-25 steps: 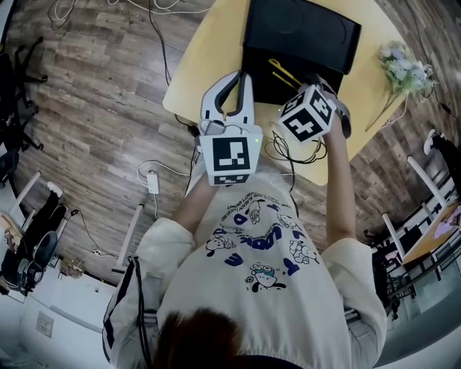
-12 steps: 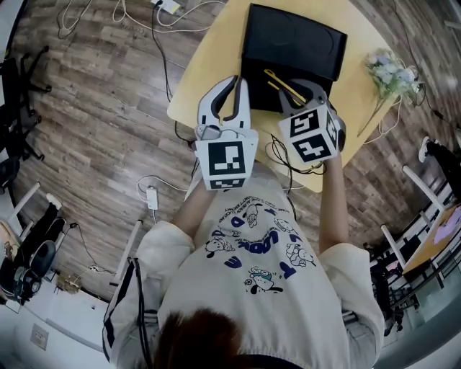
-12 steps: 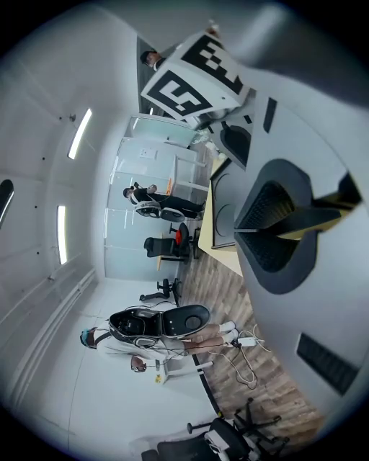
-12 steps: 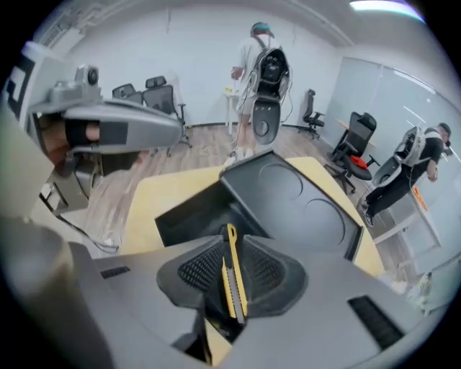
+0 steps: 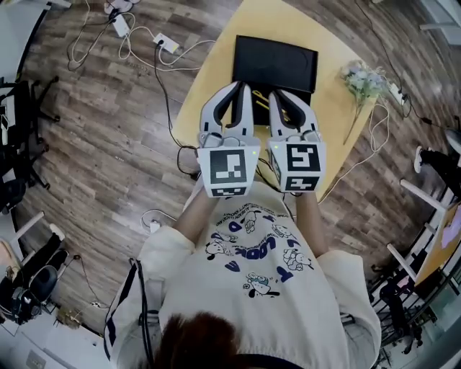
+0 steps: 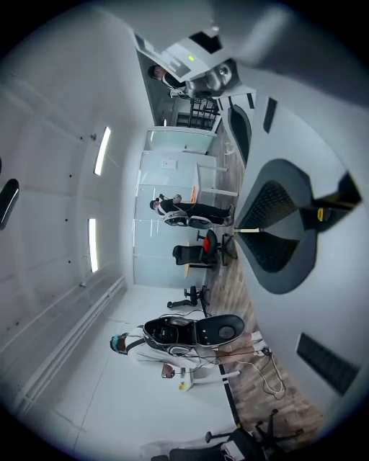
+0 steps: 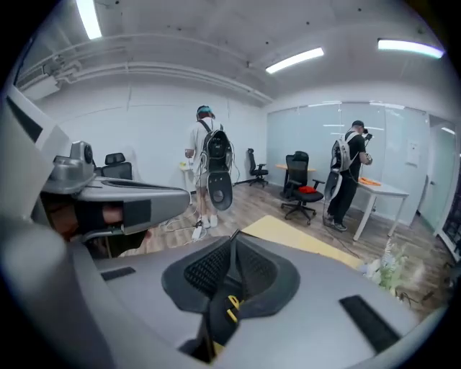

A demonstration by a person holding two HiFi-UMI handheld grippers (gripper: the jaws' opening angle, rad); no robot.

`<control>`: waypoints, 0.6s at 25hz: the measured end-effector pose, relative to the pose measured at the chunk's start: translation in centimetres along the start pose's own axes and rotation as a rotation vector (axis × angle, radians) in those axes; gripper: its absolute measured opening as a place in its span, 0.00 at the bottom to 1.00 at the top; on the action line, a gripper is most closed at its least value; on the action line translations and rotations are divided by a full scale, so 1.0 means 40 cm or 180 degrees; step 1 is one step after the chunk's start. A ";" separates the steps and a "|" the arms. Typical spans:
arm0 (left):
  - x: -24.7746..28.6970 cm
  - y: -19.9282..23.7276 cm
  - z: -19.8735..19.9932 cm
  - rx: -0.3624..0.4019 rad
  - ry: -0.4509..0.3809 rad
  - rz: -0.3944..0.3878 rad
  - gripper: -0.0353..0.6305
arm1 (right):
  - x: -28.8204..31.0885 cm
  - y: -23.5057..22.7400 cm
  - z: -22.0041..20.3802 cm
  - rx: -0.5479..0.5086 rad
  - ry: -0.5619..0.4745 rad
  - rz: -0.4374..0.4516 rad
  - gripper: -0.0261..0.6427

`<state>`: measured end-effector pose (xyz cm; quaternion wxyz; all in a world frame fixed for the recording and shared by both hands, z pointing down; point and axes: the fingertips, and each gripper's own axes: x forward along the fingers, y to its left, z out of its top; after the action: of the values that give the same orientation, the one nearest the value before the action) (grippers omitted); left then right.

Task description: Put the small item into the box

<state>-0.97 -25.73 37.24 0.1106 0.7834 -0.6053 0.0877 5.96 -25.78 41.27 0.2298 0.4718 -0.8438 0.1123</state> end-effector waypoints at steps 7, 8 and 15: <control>-0.042 -0.017 0.104 0.0127 -0.0332 -0.0028 0.09 | -0.096 -0.013 0.112 0.0257 -0.0628 -0.0437 0.10; -0.048 -0.019 0.117 0.0137 -0.0376 -0.0026 0.09 | -0.110 -0.016 0.129 0.0272 -0.0714 -0.0479 0.10; -0.089 -0.040 0.187 0.0249 -0.0616 -0.0041 0.09 | -0.176 -0.020 0.204 0.0326 -0.1086 -0.0592 0.10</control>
<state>-0.31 -24.14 28.97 0.0216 0.7958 -0.6042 0.0344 7.50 -24.29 30.67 0.0686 0.5710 -0.8164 0.0518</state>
